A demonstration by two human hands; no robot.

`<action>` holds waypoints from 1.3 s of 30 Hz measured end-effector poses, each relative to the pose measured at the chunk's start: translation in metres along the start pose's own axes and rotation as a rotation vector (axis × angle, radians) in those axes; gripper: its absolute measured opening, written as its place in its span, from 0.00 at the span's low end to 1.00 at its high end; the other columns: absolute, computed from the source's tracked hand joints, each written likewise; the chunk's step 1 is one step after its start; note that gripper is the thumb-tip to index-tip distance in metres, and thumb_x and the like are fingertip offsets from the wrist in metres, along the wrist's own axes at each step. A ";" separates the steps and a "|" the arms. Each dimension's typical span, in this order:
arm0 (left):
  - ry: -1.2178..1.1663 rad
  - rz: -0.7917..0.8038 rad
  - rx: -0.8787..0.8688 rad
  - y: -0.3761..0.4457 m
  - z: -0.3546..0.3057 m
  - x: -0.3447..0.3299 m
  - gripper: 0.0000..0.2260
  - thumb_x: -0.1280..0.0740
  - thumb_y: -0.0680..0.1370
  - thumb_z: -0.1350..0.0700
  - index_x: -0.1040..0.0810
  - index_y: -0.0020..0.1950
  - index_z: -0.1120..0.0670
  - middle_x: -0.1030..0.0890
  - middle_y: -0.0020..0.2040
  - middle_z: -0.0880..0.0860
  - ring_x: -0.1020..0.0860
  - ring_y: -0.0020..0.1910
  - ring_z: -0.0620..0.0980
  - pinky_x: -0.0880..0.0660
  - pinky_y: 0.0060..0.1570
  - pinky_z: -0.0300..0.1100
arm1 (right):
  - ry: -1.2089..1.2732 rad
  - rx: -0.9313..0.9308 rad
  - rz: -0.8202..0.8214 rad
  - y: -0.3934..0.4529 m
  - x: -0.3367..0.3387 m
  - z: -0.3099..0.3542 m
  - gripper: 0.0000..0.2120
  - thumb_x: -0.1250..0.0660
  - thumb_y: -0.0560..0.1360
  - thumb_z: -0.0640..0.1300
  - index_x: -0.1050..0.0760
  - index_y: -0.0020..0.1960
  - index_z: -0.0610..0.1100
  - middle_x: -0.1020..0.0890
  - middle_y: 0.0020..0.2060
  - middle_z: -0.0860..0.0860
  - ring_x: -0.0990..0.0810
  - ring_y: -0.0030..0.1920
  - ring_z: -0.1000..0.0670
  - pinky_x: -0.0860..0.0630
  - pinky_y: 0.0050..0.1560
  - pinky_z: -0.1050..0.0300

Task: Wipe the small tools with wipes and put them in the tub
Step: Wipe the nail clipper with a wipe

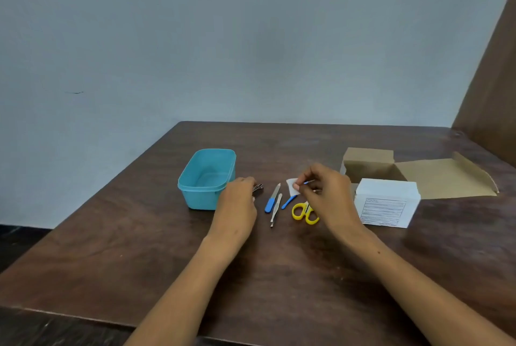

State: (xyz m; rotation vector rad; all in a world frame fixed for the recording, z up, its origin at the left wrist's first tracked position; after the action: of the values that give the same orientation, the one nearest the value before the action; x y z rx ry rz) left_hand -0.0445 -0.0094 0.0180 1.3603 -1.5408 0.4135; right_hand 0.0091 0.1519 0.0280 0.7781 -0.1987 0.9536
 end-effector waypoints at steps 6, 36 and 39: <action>0.132 0.063 -0.020 0.005 0.001 -0.014 0.09 0.39 0.79 0.63 0.24 0.56 0.58 0.22 0.53 0.56 0.24 0.51 0.53 0.29 0.47 0.41 | -0.052 0.016 0.071 -0.005 -0.008 -0.002 0.06 0.31 0.72 0.34 0.20 0.42 0.45 0.21 0.36 0.58 0.24 0.36 0.65 0.31 0.36 0.78; -0.656 -0.261 0.010 -0.004 -0.006 0.011 0.05 0.27 0.72 0.62 0.18 0.45 0.53 0.17 0.38 0.47 0.18 0.37 0.42 0.22 0.39 0.30 | 0.543 -0.344 0.068 -0.016 -0.012 -0.004 0.04 0.25 0.68 0.46 0.19 0.42 0.48 0.15 0.38 0.49 0.16 0.40 0.52 0.18 0.41 0.58; -0.778 -0.190 0.022 -0.003 -0.007 0.006 0.05 0.27 0.71 0.62 0.18 0.44 0.54 0.16 0.39 0.50 0.17 0.37 0.43 0.21 0.39 0.34 | 0.666 -0.392 0.033 -0.017 -0.012 -0.005 0.06 0.27 0.70 0.40 0.19 0.46 0.43 0.15 0.41 0.47 0.16 0.42 0.51 0.19 0.41 0.61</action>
State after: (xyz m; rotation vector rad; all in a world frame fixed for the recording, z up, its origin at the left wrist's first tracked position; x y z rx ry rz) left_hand -0.0377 -0.0082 0.0247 1.7809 -1.9873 -0.2616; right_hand 0.0146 0.1418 0.0099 0.0754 0.1820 1.1123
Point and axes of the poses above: each hand's wrist, its own y-axis towards the middle knuckle, its own x-axis out of the back of the hand, z = x × y, the point moved 6 cm from there along y, towards the middle knuckle
